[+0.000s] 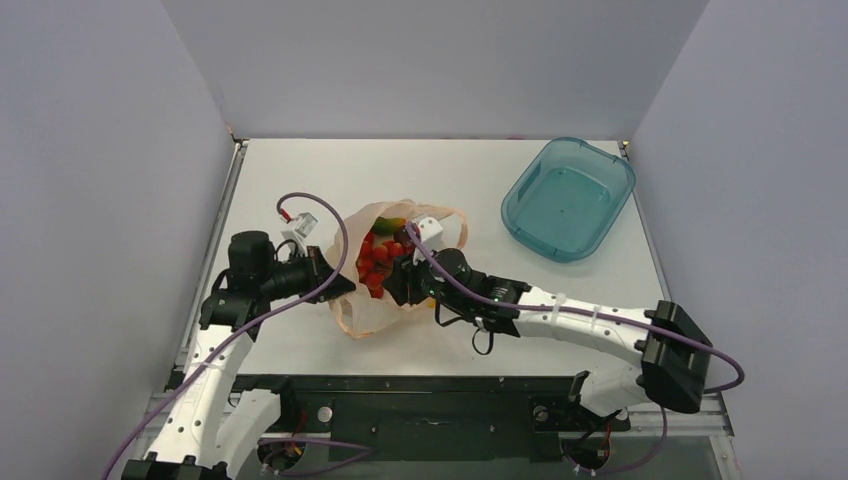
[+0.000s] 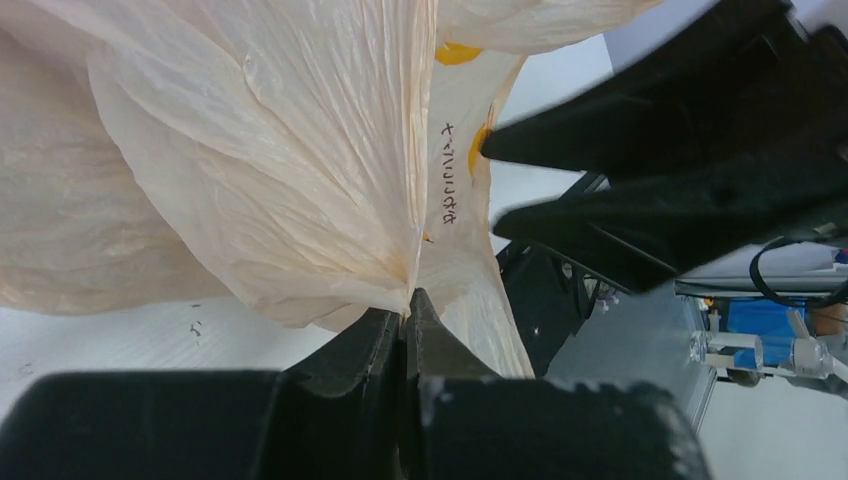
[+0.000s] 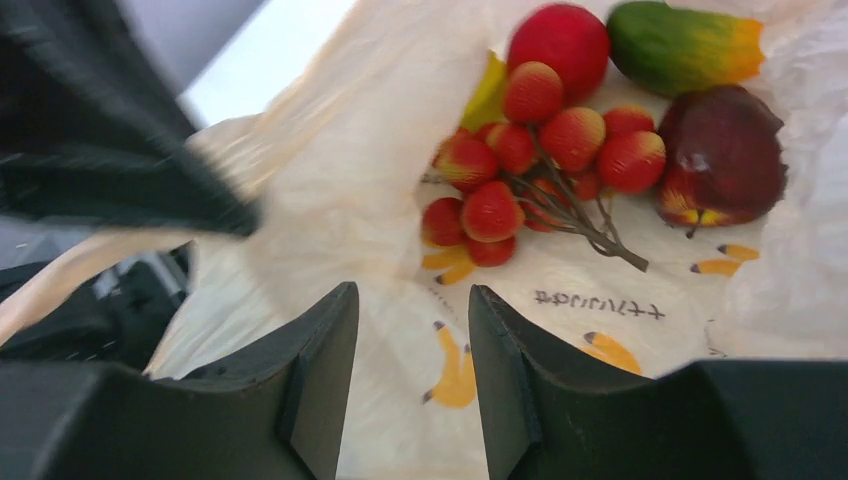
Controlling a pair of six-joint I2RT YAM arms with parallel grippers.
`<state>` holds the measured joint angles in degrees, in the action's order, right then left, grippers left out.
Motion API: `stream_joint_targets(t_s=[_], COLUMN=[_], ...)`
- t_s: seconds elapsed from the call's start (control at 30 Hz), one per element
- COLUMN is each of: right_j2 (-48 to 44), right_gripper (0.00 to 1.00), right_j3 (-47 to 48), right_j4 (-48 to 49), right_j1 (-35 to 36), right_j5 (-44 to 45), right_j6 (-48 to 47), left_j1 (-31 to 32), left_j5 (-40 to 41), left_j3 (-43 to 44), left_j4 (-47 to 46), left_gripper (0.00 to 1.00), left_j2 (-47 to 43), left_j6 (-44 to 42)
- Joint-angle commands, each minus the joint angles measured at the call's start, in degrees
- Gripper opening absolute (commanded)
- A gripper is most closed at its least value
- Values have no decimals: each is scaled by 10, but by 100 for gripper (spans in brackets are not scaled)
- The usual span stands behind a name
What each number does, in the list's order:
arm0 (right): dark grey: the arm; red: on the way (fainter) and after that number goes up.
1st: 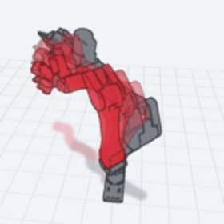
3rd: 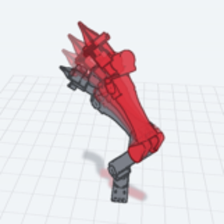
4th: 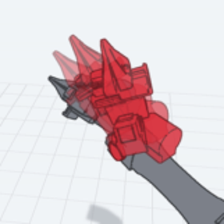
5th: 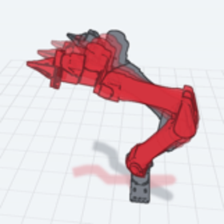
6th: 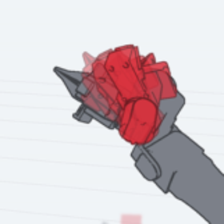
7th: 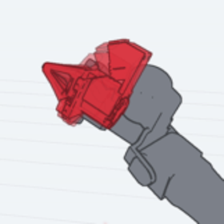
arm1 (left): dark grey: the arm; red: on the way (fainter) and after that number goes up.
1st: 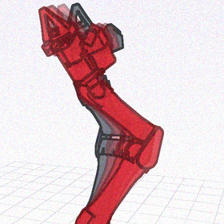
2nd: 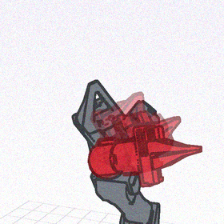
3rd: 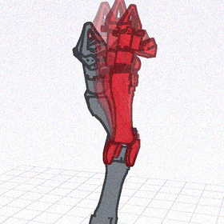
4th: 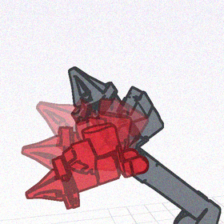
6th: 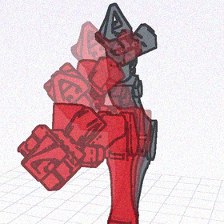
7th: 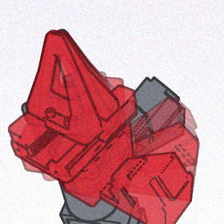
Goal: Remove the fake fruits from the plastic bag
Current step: Take out the fake fruit from the plastic bag.
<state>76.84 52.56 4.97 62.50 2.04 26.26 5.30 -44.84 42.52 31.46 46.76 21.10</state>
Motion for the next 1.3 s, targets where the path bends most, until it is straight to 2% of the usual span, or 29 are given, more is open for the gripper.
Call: stream_joint_targets(t_s=[0.0,0.1,0.23,0.4,0.63,0.77,1.0,1.27], right_j2=[75,115,146,175,184,206,252,288], right_gripper=[41,41,44,51,58,60,58,41], right_j3=[48,58,46,50,30,36,63,71], right_j4=[-8,-8,13,12,35,45,53,136], right_j1=[-22,-38,-45,-61,-86,-112,-123,-123], right_j5=[44,54,84,113,103,111,100,16], right_j6=[30,55,60,69,105,169,225,220], left_j1=[33,78,100,103,101,97,98,101], left_j5=[6,36,75,102,114,111,117,123], left_j3=[-17,-14,-14,-16,-13,-12,-13,-14], left_j4=[-16,-10,-3,-2,2,3,2,3], left_gripper=[0,0,0,0,0,0,0,0], left_j2=[-17,-7,-17,-44,-35,-30,-34,-27], left_j6=[-8,-4,2,7,6,5,6,7])
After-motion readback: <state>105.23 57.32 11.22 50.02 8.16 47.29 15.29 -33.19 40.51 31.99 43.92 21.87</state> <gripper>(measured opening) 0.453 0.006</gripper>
